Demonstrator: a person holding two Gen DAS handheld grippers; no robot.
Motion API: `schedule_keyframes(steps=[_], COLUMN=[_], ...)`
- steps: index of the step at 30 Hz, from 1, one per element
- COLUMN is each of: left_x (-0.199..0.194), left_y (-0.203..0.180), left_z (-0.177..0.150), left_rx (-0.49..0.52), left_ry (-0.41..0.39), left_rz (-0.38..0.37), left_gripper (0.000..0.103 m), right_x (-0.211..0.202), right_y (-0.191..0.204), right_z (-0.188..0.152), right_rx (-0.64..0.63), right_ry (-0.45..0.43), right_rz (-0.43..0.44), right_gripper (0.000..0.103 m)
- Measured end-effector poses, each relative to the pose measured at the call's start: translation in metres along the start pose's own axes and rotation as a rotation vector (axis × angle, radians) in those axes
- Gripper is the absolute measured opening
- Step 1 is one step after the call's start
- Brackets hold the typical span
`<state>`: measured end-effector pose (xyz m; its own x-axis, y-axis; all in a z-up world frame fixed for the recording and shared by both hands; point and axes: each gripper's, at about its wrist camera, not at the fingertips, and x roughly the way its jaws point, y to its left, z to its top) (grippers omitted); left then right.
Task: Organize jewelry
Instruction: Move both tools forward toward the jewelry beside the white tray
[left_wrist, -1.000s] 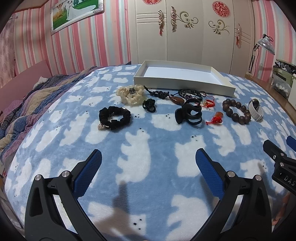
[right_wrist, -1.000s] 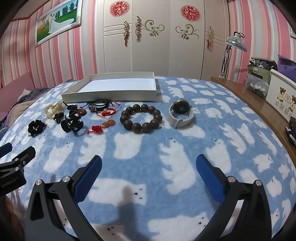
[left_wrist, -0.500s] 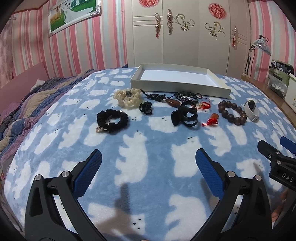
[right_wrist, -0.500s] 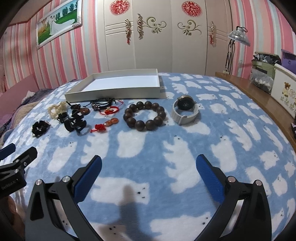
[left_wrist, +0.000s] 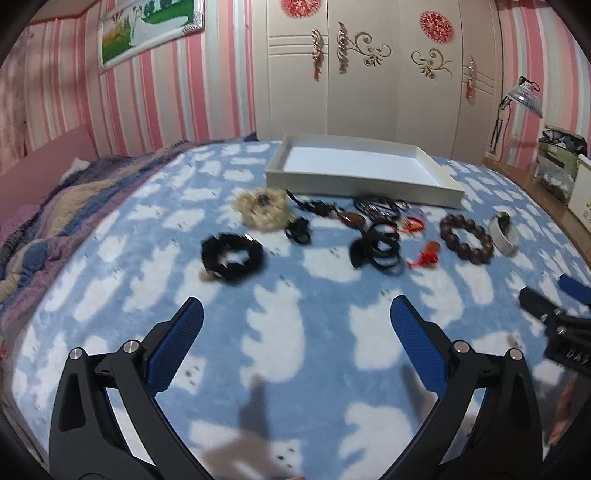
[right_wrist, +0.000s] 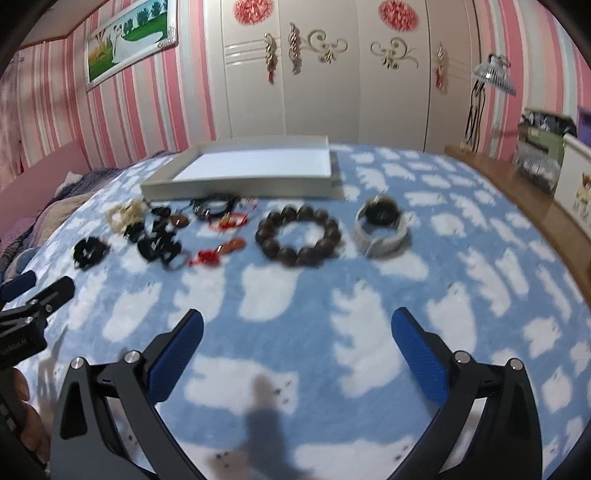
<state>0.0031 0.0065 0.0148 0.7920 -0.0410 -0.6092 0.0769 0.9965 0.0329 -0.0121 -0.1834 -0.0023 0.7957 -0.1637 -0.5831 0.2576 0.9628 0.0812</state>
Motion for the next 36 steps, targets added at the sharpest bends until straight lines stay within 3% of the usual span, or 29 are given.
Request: schedule_keyframes(steps=[3, 7, 13, 16, 24, 28, 32, 36], left_x=[0.002, 0.002, 0.015, 0.023, 0.049, 0.065, 0.076, 0.090], left_y=[0.001, 0.010, 0.020, 0.023, 0.024, 0.018, 0.012, 0.009], left_z=[0.013, 0.037, 0.067, 0.079, 0.096, 0.096, 0.097, 0.097], left_rx=[0.037, 0.039, 0.049, 0.056, 0.053, 0.066, 0.088, 0.102], left_ry=[0.005, 0.002, 0.048, 0.083, 0.191, 0.257, 0.264, 0.267], left_rz=[0.018, -0.022, -0.035, -0.024, -0.082, -0.120, -0.107, -0.102], left_gripper=[0.100, 0.100, 0.100, 0.100, 0.100, 0.100, 0.100, 0.100], right_x=[0.002, 0.004, 0.014, 0.021, 0.049, 0.061, 0.072, 0.088], right_y=[-0.002, -0.002, 0.006, 0.004, 0.005, 0.003, 0.004, 0.003], right_z=[0.018, 0.042, 0.069, 0.080, 0.096, 0.097, 0.097, 0.095], right_rx=[-0.011, -0.032, -0.092, -0.079, -0.006, 0.008, 0.001, 0.008], right_ry=[-0.019, -0.050, -0.031, 0.010, 0.166, 0.223, 0.237, 0.278], right_rz=[-0.014, -0.055, -0.209, -0.193, -0.050, -0.045, -0.065, -0.050], right_gripper=[0.102, 0.102, 0.102, 0.102, 0.102, 0.101, 0.100, 0.082])
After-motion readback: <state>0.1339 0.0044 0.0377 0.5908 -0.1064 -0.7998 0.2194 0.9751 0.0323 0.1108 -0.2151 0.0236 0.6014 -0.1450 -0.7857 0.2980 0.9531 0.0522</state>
